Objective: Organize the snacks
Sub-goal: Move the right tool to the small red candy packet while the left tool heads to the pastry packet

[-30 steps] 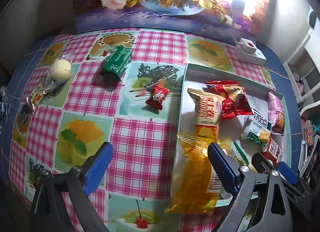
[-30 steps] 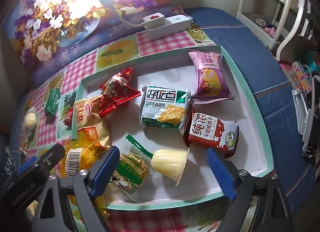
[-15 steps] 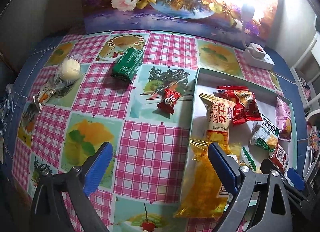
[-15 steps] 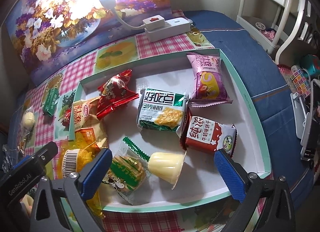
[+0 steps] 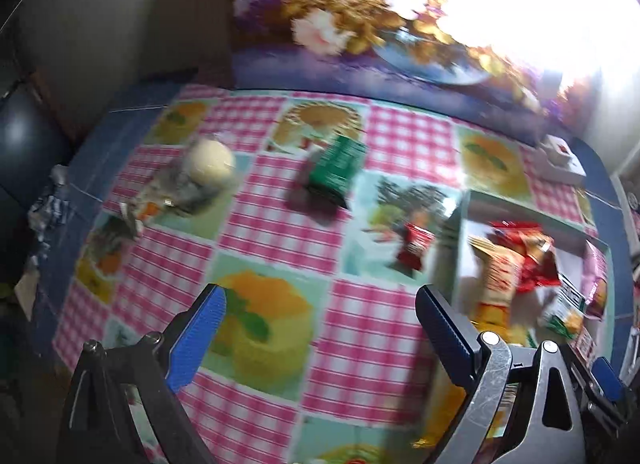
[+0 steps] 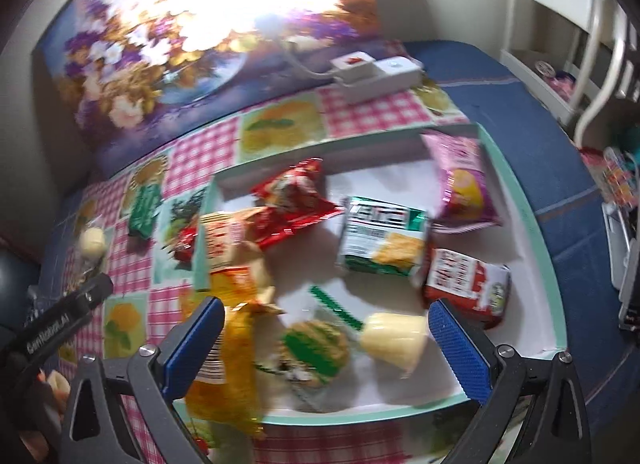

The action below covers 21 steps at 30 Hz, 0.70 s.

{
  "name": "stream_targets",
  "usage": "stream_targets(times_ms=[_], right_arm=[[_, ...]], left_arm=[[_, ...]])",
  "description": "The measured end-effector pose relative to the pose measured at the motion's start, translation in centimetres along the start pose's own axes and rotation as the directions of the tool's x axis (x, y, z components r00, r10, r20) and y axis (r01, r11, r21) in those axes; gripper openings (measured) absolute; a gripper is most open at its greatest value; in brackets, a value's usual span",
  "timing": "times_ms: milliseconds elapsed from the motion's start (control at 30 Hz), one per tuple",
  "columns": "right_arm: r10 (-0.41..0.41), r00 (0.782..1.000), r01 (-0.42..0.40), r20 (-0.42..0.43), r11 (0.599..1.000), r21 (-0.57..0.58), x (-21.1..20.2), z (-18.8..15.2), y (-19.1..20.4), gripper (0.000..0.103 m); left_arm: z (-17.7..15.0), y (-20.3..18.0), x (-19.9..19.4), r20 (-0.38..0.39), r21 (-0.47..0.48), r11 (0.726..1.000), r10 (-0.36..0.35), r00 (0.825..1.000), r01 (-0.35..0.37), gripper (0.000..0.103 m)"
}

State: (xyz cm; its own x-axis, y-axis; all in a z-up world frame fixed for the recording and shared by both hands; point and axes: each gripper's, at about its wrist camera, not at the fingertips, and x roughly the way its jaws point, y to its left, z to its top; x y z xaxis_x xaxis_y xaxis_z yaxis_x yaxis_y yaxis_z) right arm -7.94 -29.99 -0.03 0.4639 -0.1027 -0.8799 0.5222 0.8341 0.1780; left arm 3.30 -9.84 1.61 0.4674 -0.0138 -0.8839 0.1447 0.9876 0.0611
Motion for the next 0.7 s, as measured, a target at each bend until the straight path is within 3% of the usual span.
stream_targets(times_ms=[133,267,700], right_arm=[[0.024,1.000,-0.024,-0.007,0.998,-0.056,0.3,-0.4,2.1,0.103],[0.018,0.999,-0.021,-0.033,0.996,-0.084,1.2,-0.8,3.1,0.103],[0.016,0.999,-0.023,-0.047,0.990,-0.138,3.0,-0.7,6.3,0.103]], left_arm=[[0.5,2.4,0.0,0.002,-0.040,0.999,0.026,1.000,-0.026,0.096],[0.8,4.1,0.1,-0.007,-0.079,0.997,0.008,1.000,-0.009,0.096],[1.7,6.2,1.9,-0.054,-0.074,0.997,0.011,0.998,-0.015,0.096]])
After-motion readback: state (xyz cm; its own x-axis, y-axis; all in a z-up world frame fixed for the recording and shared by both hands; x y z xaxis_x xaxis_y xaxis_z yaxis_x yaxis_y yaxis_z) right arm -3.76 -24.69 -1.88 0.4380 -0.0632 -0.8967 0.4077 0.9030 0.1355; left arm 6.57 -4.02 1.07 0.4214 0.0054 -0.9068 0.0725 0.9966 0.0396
